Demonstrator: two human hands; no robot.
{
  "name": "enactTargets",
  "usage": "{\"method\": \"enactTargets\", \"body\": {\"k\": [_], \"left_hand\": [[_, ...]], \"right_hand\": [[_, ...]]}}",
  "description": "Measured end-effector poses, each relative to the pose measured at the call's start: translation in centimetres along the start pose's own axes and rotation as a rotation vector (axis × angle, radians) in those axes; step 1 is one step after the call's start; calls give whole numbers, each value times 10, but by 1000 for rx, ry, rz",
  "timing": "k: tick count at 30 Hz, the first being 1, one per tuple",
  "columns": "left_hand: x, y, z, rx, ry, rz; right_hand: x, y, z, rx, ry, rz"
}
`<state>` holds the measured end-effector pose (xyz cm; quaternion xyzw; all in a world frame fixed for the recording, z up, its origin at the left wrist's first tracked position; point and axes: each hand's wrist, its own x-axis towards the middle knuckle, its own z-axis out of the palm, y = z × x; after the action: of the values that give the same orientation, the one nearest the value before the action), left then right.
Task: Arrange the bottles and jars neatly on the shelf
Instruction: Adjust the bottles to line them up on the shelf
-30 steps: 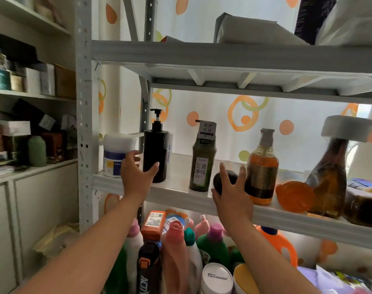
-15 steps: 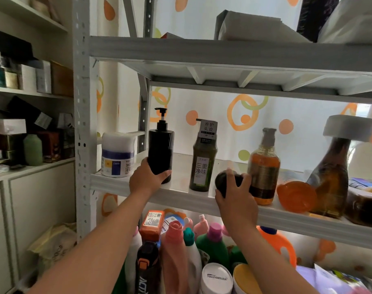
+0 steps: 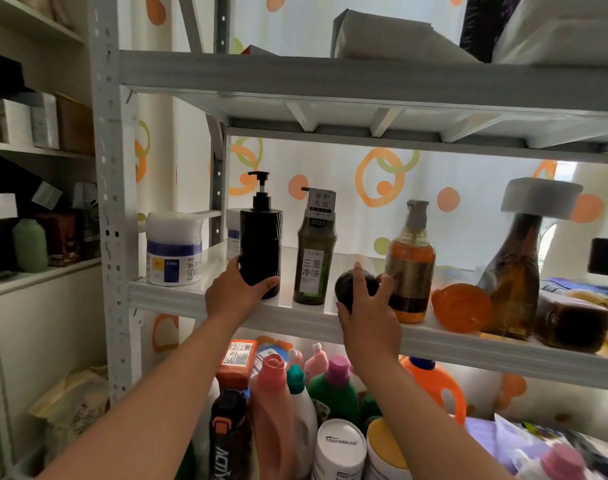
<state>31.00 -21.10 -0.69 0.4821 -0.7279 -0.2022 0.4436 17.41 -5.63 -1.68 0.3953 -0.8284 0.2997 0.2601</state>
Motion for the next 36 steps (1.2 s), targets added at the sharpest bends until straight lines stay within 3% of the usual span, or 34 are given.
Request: {"method": "enactTargets", "body": {"k": [5,10,12,14,19,36], "left_hand": [[0,-1,-2,-21,-36,5],[0,-5,-1,-48,-70,13],[-1,-7,0,-46,-57,12],[-1,-8,1,-48,-43,14],[0,-8,3,-58,-43,18],[-4,1,3,0,-57,59]], "right_hand": [[-3,-4,-6,42,55,0],[7,-24,-18,235,380,-157],[17,-37,-22,320,339,-171],[33,-50,-24,385,186,-110],[57,-62,-14,347,-69,-48],[58,-58,-4,304,38,-18]]}}
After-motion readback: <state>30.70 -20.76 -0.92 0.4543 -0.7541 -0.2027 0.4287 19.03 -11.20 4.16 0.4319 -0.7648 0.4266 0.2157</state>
